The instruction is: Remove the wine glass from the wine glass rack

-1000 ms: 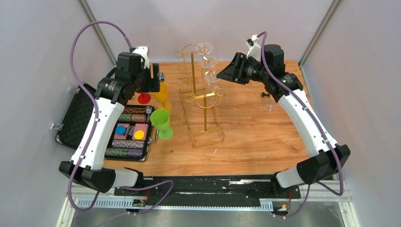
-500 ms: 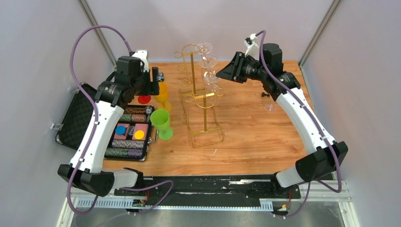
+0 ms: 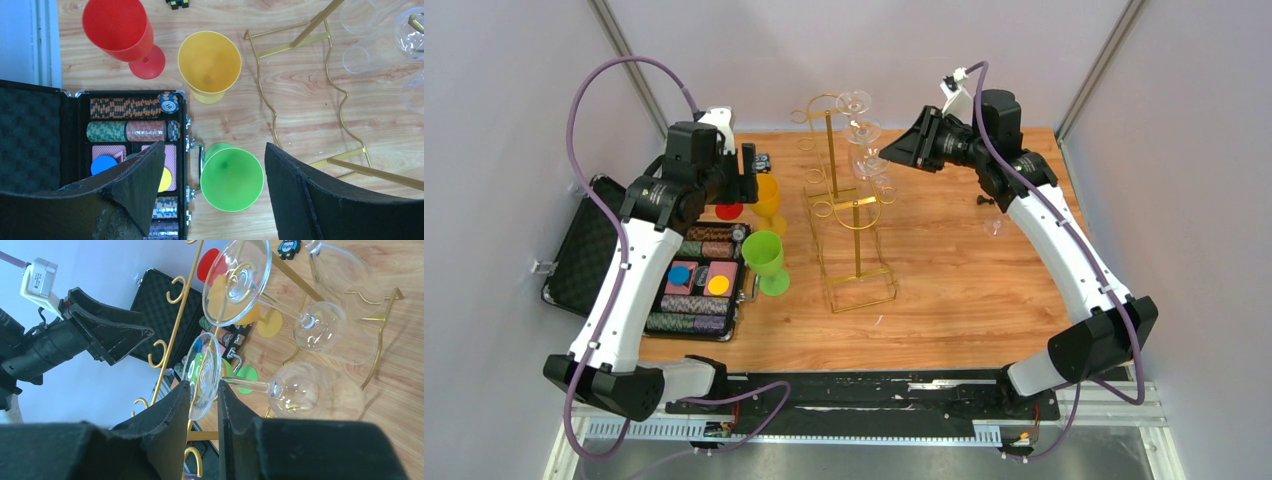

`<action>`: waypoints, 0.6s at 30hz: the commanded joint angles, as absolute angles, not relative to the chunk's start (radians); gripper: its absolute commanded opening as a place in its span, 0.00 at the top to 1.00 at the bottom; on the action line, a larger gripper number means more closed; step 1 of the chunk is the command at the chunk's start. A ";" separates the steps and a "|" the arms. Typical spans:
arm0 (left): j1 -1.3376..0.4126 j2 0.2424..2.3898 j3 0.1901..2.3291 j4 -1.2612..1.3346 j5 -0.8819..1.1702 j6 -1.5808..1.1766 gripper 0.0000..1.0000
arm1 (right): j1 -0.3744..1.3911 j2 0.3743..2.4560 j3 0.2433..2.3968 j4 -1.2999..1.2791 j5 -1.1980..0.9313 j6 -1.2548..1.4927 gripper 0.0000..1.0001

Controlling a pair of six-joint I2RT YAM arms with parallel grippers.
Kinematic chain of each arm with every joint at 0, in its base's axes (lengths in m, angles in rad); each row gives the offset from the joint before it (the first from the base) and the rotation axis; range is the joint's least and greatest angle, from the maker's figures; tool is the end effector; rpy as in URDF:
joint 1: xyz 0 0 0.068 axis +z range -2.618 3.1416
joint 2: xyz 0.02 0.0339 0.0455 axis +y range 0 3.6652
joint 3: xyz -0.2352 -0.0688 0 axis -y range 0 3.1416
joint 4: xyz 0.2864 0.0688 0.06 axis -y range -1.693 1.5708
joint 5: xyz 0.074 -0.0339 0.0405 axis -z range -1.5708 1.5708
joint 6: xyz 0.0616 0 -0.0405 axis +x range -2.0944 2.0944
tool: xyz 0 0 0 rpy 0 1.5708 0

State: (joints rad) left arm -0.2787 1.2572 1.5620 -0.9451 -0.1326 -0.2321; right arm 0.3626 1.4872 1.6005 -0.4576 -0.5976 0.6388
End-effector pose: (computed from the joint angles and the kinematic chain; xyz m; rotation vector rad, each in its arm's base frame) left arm 0.3012 -0.0777 0.3997 -0.0221 2.2079 -0.1381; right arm 0.3577 0.1728 0.3977 -0.1547 2.0489 1.2210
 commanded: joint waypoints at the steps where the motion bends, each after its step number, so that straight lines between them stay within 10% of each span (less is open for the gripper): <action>1: -0.272 1.227 1.556 -0.916 -0.129 -0.227 0.19 | 0.378 1.493 1.611 -0.365 -0.629 0.678 0.75; 18: -0.260 1.216 1.549 -0.916 -0.127 -0.219 0.19 | 0.405 1.528 1.618 -0.362 -0.663 0.703 0.79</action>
